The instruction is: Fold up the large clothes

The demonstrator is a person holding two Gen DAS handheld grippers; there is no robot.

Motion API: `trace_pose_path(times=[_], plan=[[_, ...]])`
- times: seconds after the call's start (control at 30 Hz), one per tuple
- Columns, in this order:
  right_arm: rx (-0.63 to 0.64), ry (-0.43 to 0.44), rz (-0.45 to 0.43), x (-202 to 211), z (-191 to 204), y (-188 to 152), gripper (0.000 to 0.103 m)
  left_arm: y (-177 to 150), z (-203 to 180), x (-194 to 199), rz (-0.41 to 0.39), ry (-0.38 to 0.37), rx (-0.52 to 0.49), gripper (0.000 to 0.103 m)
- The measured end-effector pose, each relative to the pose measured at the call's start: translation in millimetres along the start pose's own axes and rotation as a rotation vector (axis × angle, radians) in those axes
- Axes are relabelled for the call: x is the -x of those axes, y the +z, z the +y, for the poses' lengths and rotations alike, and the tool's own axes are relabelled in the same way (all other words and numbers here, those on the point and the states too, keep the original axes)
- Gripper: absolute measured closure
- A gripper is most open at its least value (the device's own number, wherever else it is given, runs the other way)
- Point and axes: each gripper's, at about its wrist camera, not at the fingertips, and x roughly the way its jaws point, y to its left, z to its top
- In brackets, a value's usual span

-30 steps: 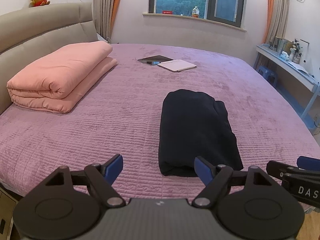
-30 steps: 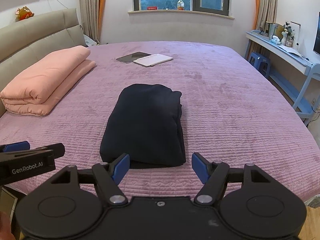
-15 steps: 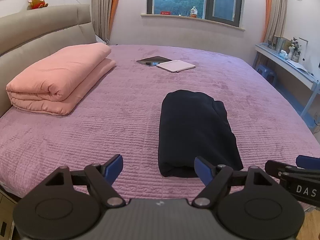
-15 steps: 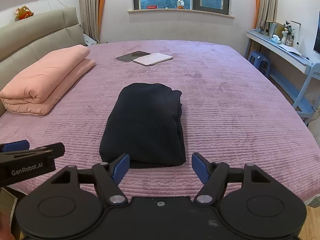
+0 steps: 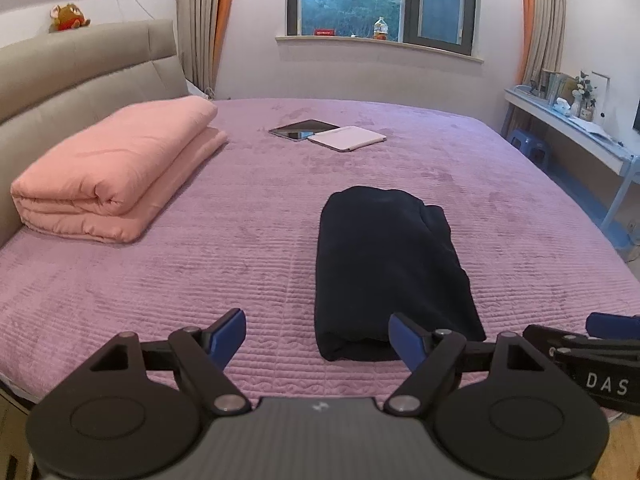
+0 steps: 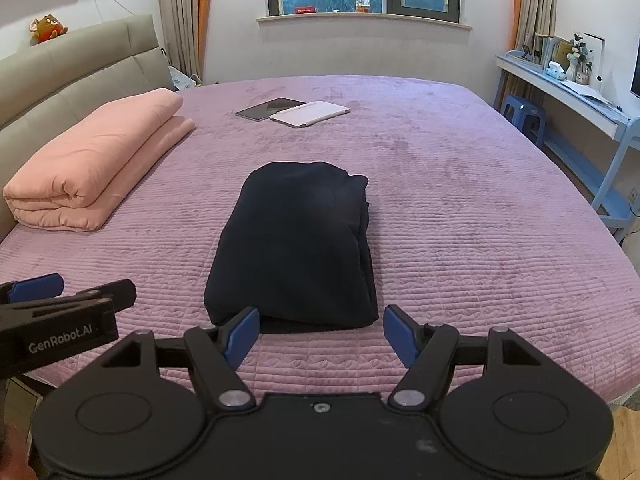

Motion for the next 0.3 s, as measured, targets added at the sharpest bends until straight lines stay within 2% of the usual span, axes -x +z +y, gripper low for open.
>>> trace_pose_path(times=[0.3], plan=[[0.008,-0.002,-0.004,1.7,-2.5,-2.1,0.022,-1.4,6.4,-1.3,-0.009,-0.002,0.008,0.023]])
